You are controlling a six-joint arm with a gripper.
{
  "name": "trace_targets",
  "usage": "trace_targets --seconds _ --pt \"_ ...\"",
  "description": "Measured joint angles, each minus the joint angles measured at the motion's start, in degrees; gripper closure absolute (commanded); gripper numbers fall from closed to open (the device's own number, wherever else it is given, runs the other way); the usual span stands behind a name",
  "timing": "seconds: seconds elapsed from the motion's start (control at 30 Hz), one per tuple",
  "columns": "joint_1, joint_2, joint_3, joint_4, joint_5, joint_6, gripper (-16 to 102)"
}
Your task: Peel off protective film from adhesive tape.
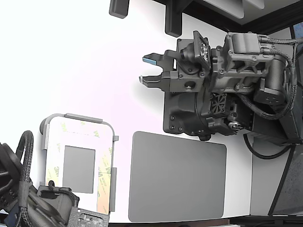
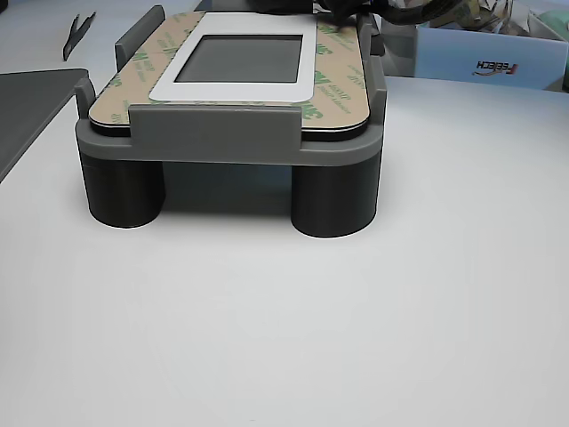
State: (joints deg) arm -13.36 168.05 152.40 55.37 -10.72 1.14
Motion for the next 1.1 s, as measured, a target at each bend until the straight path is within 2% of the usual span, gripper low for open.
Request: trace_targets --seconds 0.07,0.23,0.6,0.83,0.93,1.1 --pt "0.62 0.00 0.70 -0.26 -0.53 -0.26 97" --pt "3.43 0.00 2.29 -1.41 -6.24 -10.37 97" --pt "3.43 -1.85 2.29 -2.99 -7.21 -65.83 97" --pt "3.78 -4.83 2.29 -5.98 -9.93 -83.67 97" --pt "6.50 -7.91 2.29 -10.37 -8.35 -88.33 97" --pt "14.77 -15.47 1.49 -20.83 -0.18 -97.21 97"
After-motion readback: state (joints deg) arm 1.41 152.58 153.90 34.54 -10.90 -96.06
